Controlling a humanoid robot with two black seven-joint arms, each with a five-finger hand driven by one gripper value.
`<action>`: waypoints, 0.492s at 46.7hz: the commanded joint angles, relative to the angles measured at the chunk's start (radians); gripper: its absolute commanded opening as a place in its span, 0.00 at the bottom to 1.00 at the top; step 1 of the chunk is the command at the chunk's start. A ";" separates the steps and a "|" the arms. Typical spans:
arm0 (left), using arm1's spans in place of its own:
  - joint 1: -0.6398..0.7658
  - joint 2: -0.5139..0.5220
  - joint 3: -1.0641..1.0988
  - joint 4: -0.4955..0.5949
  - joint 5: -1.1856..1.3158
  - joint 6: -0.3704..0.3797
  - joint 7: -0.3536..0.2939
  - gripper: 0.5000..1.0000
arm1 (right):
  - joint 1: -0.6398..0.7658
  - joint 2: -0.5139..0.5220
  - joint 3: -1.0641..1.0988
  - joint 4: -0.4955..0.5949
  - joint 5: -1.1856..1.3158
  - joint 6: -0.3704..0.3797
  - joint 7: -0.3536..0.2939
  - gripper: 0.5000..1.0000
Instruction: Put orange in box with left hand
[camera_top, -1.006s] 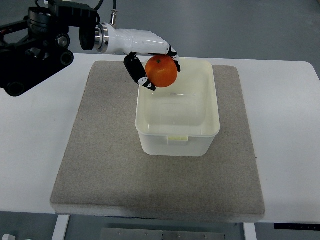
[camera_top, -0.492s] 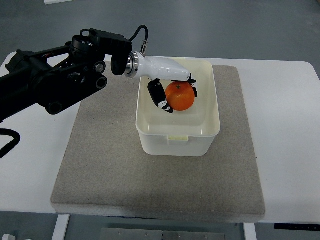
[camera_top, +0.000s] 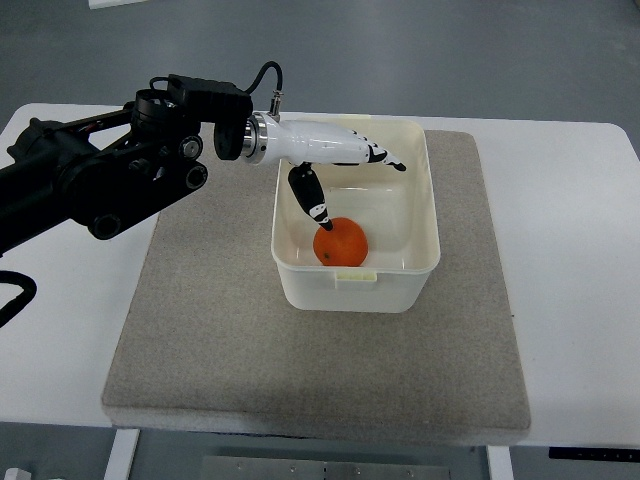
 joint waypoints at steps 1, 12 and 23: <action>0.000 0.033 -0.023 -0.004 -0.038 0.083 -0.001 0.99 | 0.000 0.000 0.000 0.000 0.000 0.000 0.000 0.86; 0.028 0.102 -0.045 0.042 -0.366 0.174 -0.001 0.99 | 0.000 0.000 0.000 0.000 0.000 0.000 0.000 0.86; 0.034 0.106 -0.089 0.154 -0.749 0.165 0.001 0.99 | 0.000 0.000 0.000 0.000 0.000 0.000 0.000 0.86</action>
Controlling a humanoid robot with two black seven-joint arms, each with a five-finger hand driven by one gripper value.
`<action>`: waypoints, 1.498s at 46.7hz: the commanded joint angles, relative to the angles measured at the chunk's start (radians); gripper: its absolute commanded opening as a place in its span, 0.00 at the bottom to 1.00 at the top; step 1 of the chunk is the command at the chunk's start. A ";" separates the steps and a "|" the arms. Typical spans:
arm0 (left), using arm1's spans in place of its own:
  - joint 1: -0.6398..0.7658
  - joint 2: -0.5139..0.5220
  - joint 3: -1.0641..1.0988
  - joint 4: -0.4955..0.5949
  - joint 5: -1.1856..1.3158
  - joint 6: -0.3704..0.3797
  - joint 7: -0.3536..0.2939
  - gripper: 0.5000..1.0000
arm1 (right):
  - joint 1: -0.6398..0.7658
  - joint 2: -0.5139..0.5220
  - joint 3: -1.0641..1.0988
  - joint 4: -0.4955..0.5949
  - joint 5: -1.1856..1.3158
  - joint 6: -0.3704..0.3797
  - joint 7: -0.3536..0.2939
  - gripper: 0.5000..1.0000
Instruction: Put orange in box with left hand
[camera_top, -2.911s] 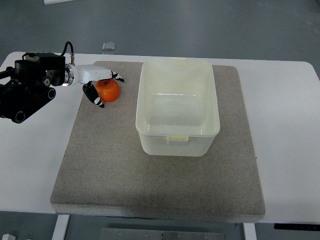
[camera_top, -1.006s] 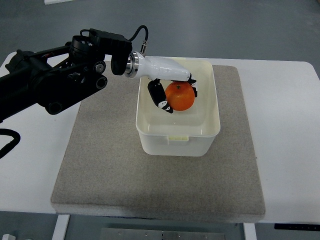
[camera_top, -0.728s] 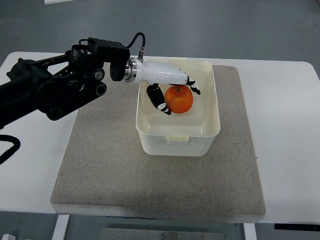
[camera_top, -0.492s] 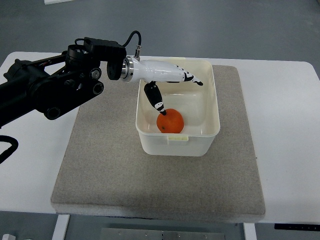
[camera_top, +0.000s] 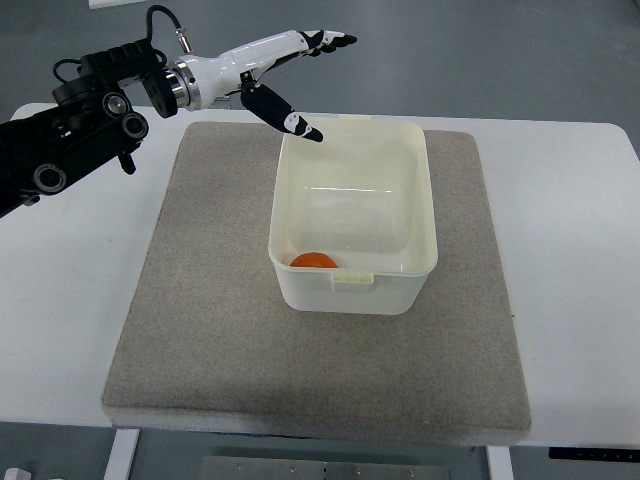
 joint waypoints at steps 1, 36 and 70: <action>0.003 0.000 -0.033 0.050 -0.136 -0.012 0.001 0.99 | 0.000 0.000 0.000 0.000 0.000 0.000 0.000 0.86; 0.049 -0.017 -0.033 0.568 -1.050 -0.400 0.259 0.99 | 0.000 0.000 0.000 0.000 0.000 0.000 0.000 0.86; 0.115 -0.017 -0.062 0.567 -1.247 -0.430 0.442 1.00 | 0.002 0.000 0.001 0.011 0.001 0.002 0.000 0.86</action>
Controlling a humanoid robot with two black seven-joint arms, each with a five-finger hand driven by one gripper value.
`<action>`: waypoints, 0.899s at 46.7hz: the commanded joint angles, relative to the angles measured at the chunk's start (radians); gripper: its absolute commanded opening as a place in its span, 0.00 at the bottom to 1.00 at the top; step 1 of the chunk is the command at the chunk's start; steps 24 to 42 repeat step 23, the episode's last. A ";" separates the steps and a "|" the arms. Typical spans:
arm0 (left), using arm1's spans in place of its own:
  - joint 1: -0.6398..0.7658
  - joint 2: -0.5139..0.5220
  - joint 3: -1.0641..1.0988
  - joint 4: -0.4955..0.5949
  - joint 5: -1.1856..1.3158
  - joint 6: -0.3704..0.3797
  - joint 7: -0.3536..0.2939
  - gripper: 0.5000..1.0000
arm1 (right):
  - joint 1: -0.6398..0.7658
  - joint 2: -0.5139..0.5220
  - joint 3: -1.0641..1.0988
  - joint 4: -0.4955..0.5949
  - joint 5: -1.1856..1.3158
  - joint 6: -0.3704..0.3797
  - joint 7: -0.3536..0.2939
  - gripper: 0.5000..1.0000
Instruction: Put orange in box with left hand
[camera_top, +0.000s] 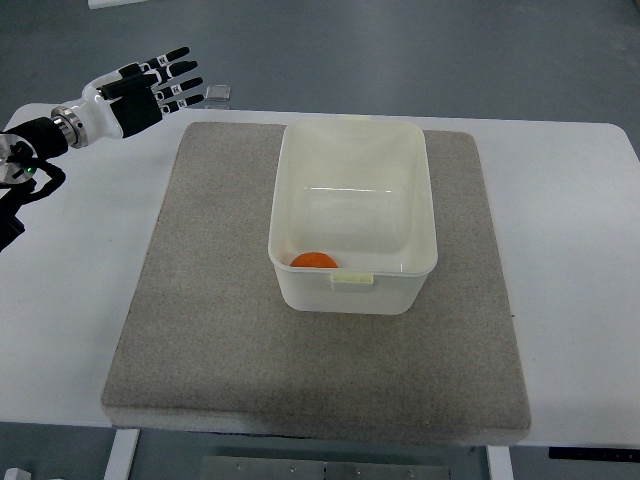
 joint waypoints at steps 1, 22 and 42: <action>0.004 0.000 -0.001 0.000 -0.002 0.000 0.000 1.00 | 0.000 0.000 0.001 0.000 -0.002 -0.002 0.000 0.86; 0.009 0.000 -0.019 0.000 -0.014 0.000 0.002 1.00 | -0.001 0.000 -0.005 0.003 -0.006 -0.011 0.002 0.86; 0.009 0.000 -0.018 0.000 -0.014 0.000 0.002 0.99 | -0.001 0.000 -0.007 0.003 -0.006 -0.012 0.002 0.86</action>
